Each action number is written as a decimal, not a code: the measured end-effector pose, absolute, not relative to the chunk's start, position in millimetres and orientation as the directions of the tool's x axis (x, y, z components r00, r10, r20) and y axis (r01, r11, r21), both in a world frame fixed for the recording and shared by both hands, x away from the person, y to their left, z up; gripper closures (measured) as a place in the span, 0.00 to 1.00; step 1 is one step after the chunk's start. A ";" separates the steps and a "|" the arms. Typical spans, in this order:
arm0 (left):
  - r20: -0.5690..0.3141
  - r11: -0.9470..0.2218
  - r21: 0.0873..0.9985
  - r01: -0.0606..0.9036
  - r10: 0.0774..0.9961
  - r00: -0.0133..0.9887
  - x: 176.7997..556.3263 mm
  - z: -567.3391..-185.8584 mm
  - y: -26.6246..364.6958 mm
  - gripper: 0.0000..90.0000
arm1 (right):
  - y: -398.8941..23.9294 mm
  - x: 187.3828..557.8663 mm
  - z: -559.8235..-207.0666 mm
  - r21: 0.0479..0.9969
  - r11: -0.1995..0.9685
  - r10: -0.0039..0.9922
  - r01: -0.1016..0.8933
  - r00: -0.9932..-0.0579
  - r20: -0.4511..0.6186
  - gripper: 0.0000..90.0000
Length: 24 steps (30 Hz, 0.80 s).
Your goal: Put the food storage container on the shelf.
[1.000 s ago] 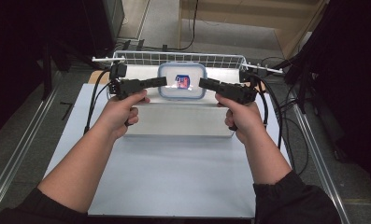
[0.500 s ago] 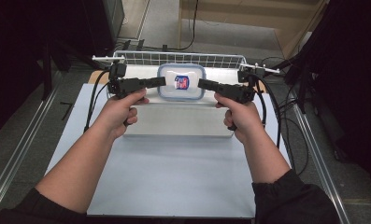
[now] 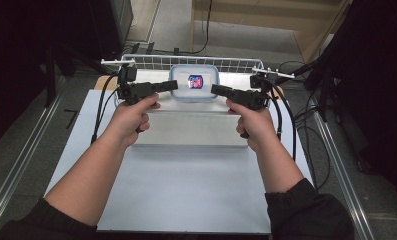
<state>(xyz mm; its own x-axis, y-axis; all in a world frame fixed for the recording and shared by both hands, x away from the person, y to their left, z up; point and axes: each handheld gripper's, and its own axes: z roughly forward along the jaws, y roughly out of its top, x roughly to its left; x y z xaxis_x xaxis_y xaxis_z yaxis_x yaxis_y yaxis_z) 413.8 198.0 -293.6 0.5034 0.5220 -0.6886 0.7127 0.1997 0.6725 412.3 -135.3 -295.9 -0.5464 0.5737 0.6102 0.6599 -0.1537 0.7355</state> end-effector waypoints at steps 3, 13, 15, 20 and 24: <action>-0.679 0.196 0.677 0.709 0.537 0.500 414.0 -292.0 196.6 0.58 | -134.9 414.1 -296.5 0.735 -0.161 0.574 0.658 -0.543 0.612 0.69; -0.661 0.178 0.686 0.706 0.558 0.501 411.9 -289.5 194.4 0.55 | -133.6 409.6 -294.0 0.739 -0.139 0.578 0.659 -0.552 0.601 0.68; -0.658 0.175 0.687 0.705 0.561 0.502 411.4 -289.3 194.1 0.53 | -133.6 407.9 -293.0 0.740 -0.139 0.577 0.658 -0.554 0.601 0.68; -0.658 0.176 0.684 0.708 0.568 0.494 411.3 -289.6 192.7 0.51 | -132.7 405.5 -291.5 0.741 -0.140 0.574 0.656 -0.556 0.601 0.67; -0.657 0.173 0.682 0.711 0.573 0.490 411.7 -290.2 191.5 0.49 | -133.5 408.0 -293.4 0.737 -0.147 0.579 0.660 -0.547 0.605 0.66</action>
